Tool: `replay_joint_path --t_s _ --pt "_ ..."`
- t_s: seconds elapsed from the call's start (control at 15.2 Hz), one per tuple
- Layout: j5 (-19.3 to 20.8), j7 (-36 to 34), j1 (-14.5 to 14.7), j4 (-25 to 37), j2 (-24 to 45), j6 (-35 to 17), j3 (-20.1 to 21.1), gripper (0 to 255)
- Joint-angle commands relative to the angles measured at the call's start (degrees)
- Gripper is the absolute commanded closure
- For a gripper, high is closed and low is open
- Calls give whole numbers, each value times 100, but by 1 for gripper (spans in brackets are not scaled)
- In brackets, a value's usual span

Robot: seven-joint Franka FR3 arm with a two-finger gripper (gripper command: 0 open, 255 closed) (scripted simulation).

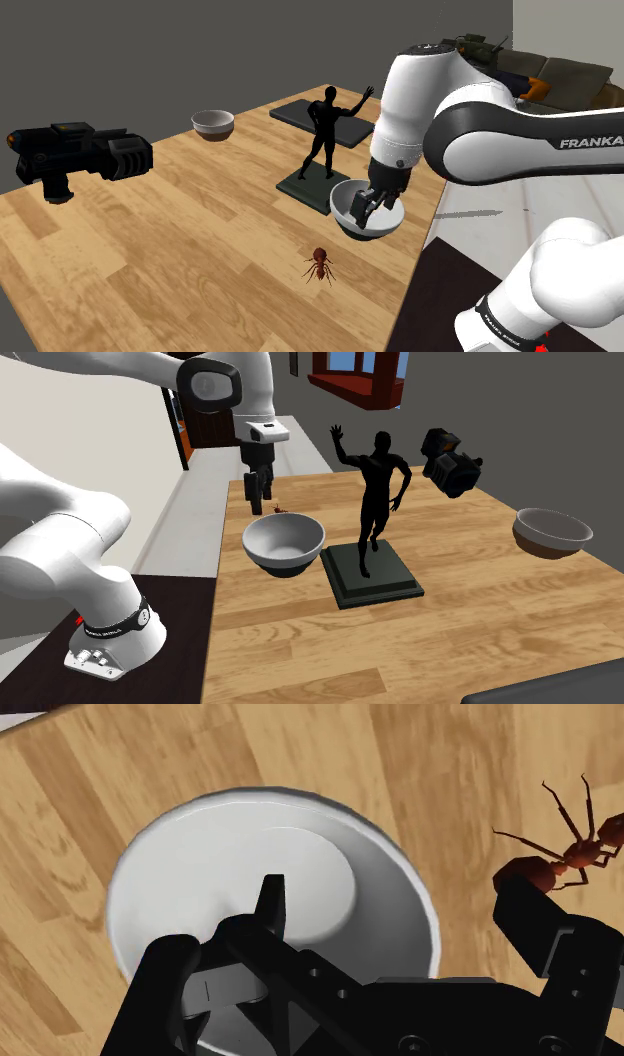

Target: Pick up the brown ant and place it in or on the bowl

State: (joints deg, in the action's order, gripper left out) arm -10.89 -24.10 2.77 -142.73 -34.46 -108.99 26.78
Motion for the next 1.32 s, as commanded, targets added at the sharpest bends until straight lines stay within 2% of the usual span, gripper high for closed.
replay_joint_path --t_s 0.0,0.33,0.59,1.06,1.25 --pt "-39 -440 -44 100 282 -246 311 0" --pt "159 -1635 -298 504 1238 -888 1172 0" --pt "711 -2721 -603 957 2161 -1291 1848 0" --pt "983 -2934 -689 652 2521 -1865 1968 0" --pt "1012 -2956 -697 630 2555 -1913 1978 0"
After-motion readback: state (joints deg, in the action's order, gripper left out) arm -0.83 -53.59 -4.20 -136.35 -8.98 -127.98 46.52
